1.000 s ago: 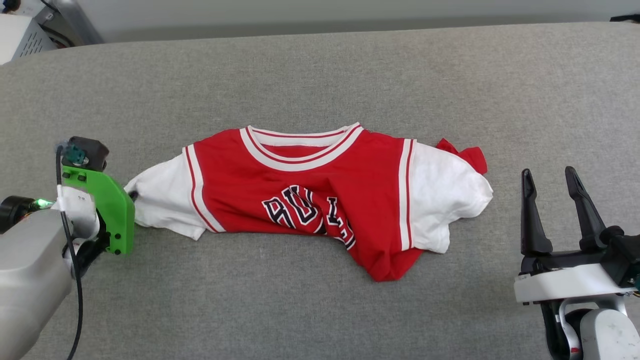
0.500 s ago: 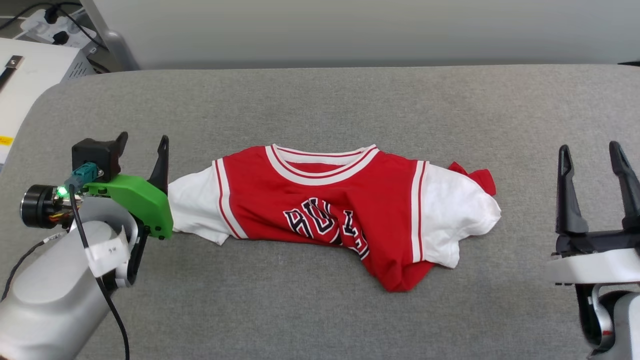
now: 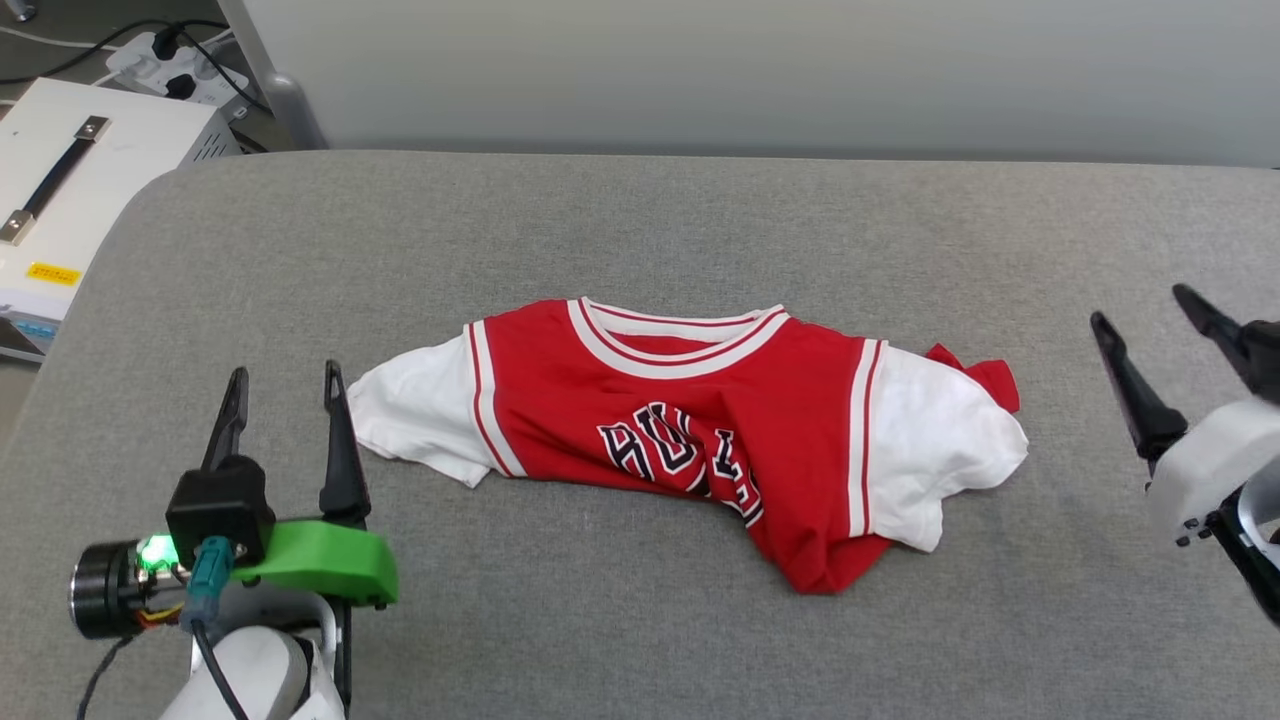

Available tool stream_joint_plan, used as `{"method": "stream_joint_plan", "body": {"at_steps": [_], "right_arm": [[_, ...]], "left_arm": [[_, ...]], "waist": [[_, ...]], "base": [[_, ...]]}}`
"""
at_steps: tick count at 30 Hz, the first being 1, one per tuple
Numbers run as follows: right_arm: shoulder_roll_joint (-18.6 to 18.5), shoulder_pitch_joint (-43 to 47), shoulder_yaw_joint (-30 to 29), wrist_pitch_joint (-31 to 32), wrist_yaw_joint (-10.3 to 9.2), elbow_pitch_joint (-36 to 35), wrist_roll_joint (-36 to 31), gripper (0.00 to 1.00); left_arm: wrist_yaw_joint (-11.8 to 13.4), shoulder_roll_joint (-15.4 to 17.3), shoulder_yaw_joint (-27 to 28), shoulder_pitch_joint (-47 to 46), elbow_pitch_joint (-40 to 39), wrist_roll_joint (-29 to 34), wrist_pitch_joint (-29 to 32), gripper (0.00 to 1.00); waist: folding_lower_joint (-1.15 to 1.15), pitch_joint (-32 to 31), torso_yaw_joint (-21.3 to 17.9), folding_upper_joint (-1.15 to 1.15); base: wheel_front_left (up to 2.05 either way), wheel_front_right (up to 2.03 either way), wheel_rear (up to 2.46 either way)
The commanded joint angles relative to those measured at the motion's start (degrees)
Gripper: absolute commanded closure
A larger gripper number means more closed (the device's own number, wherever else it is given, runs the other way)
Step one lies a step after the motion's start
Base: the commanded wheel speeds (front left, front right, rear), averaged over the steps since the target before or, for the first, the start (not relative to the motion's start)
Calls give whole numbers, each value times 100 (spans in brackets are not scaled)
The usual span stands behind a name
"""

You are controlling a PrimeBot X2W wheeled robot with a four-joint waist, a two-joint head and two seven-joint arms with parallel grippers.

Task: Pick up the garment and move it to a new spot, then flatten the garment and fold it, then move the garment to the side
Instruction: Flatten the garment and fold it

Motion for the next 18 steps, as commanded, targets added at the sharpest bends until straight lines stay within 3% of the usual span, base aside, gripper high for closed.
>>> {"method": "stream_joint_plan", "body": {"at_steps": [1, 8, 12, 18], "right_arm": [[-192, -126, 226, 375, 36, 13, 276, 0], [-941, -501, 1069, 2311, 36, 102, 1650, 0], [-1030, -730, 1356, 3093, 36, 234, 2129, 0], [-922, -1192, 1692, 3483, 36, 803, 2289, 0]], "left_arm": [[-47, -139, 166, 215, -56, 149, -33, 0], [-454, -706, 764, 713, -169, 746, -33, 0], [-735, -959, 972, 664, -116, 1004, -33, 0], [-1070, -1312, 1214, 463, -28, 1330, -33, 0]], "waist": [[0, 24, 0, 0], [0, 241, 83, 0], [0, 431, 182, 0], [0, 728, 340, 0]], "base": [[0, 0, 0], [0, 0, 0], [0, 0, 0], [0, 0, 0]]}}
